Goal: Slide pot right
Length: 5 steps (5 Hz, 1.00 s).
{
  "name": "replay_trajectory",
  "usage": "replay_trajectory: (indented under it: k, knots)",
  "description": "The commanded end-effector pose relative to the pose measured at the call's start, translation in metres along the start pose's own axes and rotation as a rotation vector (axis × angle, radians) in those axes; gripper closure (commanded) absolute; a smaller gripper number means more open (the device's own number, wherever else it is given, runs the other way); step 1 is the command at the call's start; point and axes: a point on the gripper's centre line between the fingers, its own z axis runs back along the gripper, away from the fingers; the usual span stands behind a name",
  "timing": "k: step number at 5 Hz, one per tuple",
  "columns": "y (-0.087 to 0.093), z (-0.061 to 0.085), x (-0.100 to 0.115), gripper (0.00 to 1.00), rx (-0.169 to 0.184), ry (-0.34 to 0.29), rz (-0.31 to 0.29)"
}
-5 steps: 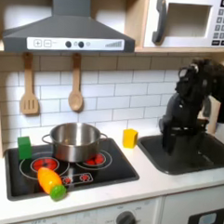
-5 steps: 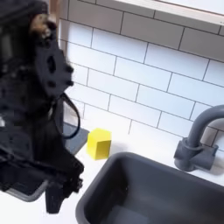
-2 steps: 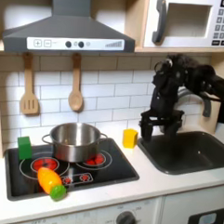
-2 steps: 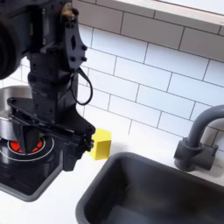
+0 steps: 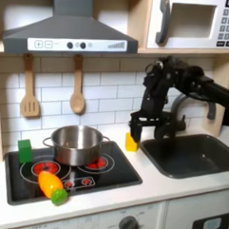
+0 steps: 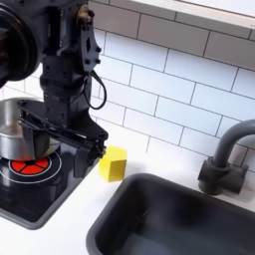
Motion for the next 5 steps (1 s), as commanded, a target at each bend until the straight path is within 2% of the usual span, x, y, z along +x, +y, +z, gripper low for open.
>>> replay_trajectory:
  k: [1, 3, 5]
  knots:
    - [0.022, -0.010, 0.028, 0.00, 0.014, -0.005, 0.019]
    - [0.044, -0.010, 0.044, 0.00, 0.029, -0.018, 0.047]
    - [0.061, -0.012, 0.068, 0.00, 0.028, -0.019, 0.090]
